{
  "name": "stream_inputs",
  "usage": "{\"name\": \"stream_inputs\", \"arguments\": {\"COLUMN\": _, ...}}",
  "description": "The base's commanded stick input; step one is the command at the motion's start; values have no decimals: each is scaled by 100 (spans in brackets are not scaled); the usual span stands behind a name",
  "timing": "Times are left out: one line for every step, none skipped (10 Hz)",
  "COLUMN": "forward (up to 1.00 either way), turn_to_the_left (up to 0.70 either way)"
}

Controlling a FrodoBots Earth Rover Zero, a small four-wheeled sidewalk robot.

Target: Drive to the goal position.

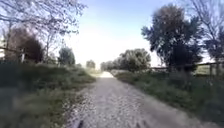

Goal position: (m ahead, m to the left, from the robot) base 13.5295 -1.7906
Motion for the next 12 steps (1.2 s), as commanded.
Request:
{"name": "stream_inputs", "arguments": {"forward": 70, "turn_to_the_left": 0}}
{"name": "stream_inputs", "arguments": {"forward": 70, "turn_to_the_left": 0}}
{"name": "stream_inputs", "arguments": {"forward": 70, "turn_to_the_left": 0}}
{"name": "stream_inputs", "arguments": {"forward": 70, "turn_to_the_left": 0}}
{"name": "stream_inputs", "arguments": {"forward": 70, "turn_to_the_left": 0}}
{"name": "stream_inputs", "arguments": {"forward": 70, "turn_to_the_left": 0}}
{"name": "stream_inputs", "arguments": {"forward": 70, "turn_to_the_left": 0}}
{"name": "stream_inputs", "arguments": {"forward": 70, "turn_to_the_left": 0}}
{"name": "stream_inputs", "arguments": {"forward": 70, "turn_to_the_left": 0}}
{"name": "stream_inputs", "arguments": {"forward": 70, "turn_to_the_left": 0}}
{"name": "stream_inputs", "arguments": {"forward": 70, "turn_to_the_left": -13}}
{"name": "stream_inputs", "arguments": {"forward": 70, "turn_to_the_left": -20}}
